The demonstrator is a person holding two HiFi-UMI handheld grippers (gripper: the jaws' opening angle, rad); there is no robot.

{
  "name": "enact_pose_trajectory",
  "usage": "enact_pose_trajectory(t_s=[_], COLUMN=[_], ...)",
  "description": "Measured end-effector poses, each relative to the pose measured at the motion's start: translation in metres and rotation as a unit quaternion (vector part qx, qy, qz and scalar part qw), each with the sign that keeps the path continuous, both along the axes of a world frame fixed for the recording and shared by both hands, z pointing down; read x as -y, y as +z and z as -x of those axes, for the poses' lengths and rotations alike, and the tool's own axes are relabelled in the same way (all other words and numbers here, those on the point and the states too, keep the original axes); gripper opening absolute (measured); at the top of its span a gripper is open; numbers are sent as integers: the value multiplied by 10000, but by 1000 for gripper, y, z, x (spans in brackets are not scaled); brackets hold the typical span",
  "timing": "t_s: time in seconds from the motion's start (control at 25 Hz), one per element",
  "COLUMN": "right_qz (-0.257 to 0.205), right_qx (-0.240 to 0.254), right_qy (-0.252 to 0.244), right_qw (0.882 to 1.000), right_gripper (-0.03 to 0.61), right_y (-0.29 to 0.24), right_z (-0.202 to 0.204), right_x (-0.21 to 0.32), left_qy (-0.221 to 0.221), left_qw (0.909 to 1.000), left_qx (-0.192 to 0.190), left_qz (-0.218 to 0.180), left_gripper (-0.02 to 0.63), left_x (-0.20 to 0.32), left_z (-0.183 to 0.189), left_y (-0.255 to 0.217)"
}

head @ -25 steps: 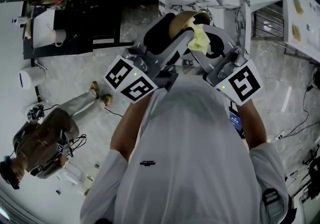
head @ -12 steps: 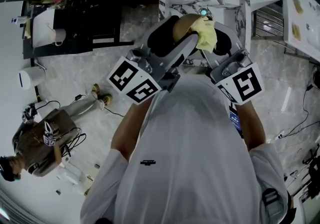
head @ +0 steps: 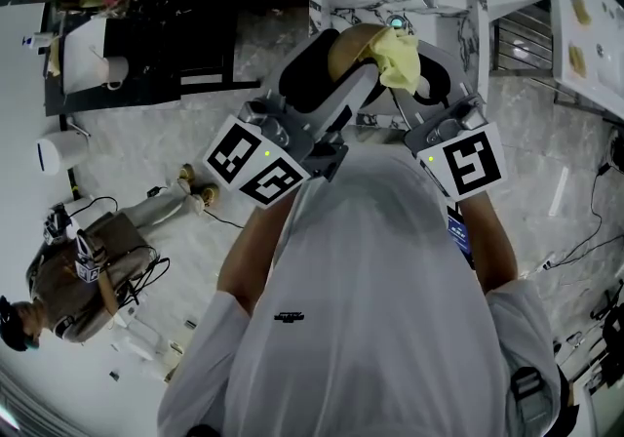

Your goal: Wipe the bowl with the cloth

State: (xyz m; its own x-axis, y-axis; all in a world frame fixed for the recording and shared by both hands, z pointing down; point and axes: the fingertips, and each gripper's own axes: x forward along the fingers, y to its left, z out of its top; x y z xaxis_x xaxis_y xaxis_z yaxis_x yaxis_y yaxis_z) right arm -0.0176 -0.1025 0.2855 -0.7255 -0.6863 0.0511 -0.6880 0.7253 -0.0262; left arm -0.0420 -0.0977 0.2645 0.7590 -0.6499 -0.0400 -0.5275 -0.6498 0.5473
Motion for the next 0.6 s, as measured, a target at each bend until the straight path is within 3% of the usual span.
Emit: enact_pose_trajectory(t_s=[0.16, 0.32, 0.6], right_qz=[-245, -186, -282], right_qx=[-498, -1563, -1851], right_qy=[31, -172, -413], right_qw=[9985, 9874, 9815], right_gripper=[41, 41, 43], right_y=[4, 26, 31], right_z=[8, 10, 19], right_x=[-4, -14, -26], left_qy=[-18, -60, -89], left_qw=[10000, 9999, 9998], left_qx=[-73, -109, -130], left_qz=[62, 119, 138], left_gripper=[278, 278, 278], left_x=[2, 3, 7], left_z=[4, 7, 7], left_y=[-3, -3, -3])
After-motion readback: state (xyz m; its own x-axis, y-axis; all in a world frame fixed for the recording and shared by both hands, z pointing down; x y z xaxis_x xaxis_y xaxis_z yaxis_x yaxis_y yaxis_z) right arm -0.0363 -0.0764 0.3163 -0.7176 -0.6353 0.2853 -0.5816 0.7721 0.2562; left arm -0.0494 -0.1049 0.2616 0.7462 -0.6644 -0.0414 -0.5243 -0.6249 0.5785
